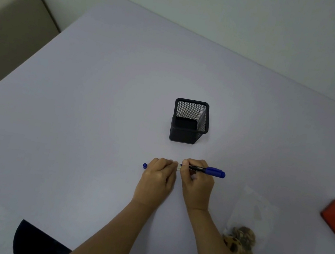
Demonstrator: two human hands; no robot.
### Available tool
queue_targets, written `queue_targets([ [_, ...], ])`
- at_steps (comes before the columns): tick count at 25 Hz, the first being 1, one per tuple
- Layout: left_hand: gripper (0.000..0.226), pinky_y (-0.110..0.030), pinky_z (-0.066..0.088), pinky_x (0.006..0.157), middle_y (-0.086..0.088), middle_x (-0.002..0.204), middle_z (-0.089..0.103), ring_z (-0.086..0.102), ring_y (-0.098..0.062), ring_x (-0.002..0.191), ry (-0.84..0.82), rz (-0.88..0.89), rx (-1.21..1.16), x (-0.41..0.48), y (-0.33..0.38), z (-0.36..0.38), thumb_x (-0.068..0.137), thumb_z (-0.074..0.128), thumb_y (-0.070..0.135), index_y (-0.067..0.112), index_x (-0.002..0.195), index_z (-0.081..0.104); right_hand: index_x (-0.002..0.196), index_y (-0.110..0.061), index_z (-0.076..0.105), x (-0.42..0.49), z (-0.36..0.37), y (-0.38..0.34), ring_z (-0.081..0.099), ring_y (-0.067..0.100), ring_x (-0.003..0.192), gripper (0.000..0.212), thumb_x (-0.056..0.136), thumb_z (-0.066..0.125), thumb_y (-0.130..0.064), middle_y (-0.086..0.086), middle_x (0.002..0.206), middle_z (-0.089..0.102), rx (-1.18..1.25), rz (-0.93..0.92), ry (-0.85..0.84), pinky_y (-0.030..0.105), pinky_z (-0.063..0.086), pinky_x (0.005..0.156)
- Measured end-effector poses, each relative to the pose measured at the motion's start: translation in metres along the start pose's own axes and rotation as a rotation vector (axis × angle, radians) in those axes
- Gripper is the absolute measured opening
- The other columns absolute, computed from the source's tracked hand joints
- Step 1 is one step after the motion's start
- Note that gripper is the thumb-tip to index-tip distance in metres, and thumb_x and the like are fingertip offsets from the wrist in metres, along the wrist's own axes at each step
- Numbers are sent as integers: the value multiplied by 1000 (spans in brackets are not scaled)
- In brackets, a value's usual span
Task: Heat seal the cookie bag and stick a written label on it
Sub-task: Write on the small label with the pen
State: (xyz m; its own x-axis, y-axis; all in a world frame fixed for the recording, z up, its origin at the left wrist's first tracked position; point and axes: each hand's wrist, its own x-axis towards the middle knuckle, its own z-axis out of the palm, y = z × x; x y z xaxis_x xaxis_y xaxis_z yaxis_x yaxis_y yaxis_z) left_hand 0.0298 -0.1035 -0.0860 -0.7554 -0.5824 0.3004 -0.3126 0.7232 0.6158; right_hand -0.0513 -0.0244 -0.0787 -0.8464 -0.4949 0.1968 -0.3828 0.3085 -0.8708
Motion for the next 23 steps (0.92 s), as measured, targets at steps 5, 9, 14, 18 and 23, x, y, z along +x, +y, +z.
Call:
queue_targets([
  [5,31,-18,45,75,-8,83,69,63,-19,75,-13,-3,2,0,0,-1,85,48,19,1,92,73,85,2,65,0,0,0,54,6,78,33,87,48,-27,15,78,64,8,5,-10,0,42,73],
  [9,30,-18,44,76,-8,83,69,59,-16,77,-6,-11,-3,-1,0,-1,85,49,19,1,93,72,84,3,65,-1,0,0,55,9,79,32,87,49,-26,16,78,64,6,-9,-18,-1,41,74],
  [14,29,-18,43,77,-8,83,69,55,-13,79,-11,-19,-11,-1,-2,0,85,50,18,1,93,72,86,2,65,-2,1,1,54,10,81,33,87,48,-27,15,80,64,-7,-5,-11,-1,41,75],
  [18,31,-16,43,79,-8,84,70,58,-13,79,-26,-22,-15,-1,-2,-1,85,49,21,1,93,72,85,1,64,-1,1,-1,52,1,80,32,86,49,-27,15,79,64,2,0,-6,-1,41,74],
  [23,34,-14,44,79,-7,85,70,65,-17,76,-65,-32,-14,-1,-1,-5,85,48,23,2,95,72,84,1,64,-1,1,0,54,9,79,29,87,50,-25,14,78,63,6,-9,-2,0,42,73],
])
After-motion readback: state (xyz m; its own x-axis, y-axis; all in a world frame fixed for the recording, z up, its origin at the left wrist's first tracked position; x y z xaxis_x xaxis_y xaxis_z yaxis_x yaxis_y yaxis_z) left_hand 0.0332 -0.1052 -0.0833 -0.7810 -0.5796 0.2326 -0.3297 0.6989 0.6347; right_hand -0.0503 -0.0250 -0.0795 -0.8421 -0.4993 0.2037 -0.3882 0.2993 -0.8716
